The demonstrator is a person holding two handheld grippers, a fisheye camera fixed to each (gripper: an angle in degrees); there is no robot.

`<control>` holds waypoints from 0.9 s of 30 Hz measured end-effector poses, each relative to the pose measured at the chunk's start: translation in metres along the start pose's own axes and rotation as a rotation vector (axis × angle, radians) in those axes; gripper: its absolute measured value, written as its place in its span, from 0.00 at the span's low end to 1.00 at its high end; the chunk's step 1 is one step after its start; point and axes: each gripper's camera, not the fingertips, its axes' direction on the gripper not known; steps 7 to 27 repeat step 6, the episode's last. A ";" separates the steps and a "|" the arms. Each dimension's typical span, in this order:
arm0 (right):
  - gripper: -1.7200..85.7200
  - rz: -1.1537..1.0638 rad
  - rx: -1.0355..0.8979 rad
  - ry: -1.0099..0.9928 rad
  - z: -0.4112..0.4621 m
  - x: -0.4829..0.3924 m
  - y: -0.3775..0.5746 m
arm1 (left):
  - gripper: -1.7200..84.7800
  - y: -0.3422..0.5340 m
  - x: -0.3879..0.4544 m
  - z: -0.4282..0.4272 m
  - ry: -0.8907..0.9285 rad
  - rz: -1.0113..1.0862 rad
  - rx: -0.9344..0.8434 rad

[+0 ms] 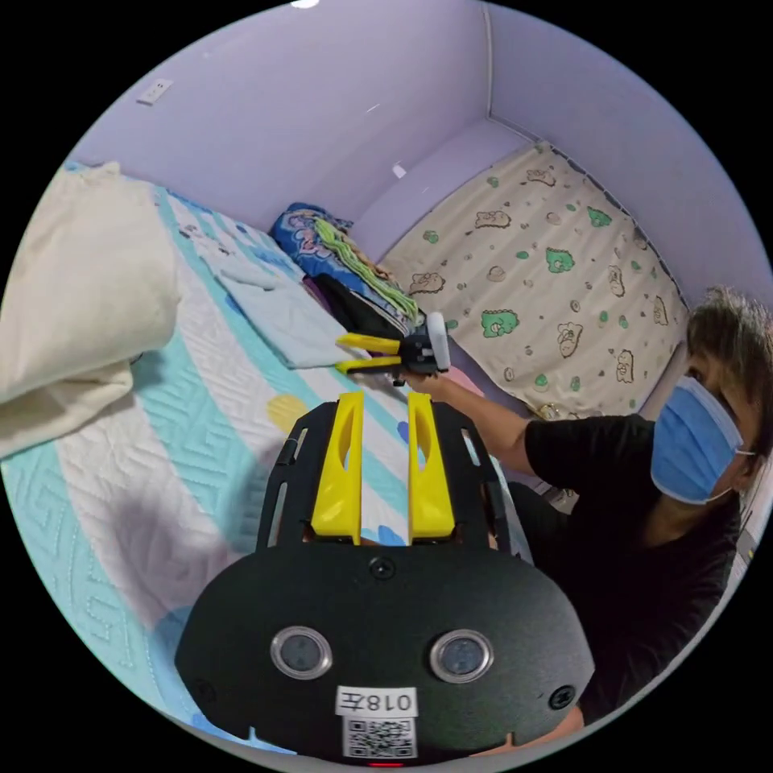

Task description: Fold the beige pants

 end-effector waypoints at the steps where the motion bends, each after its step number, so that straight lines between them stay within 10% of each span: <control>1: 0.09 0.019 -0.005 -0.055 0.002 0.011 0.002 | 0.12 -0.001 -0.008 -0.003 0.042 -0.022 0.015; 27: 0.04 0.154 -0.029 -0.108 -0.014 0.023 0.015 | 0.11 0.004 -0.040 -0.027 0.176 -0.119 0.143</control>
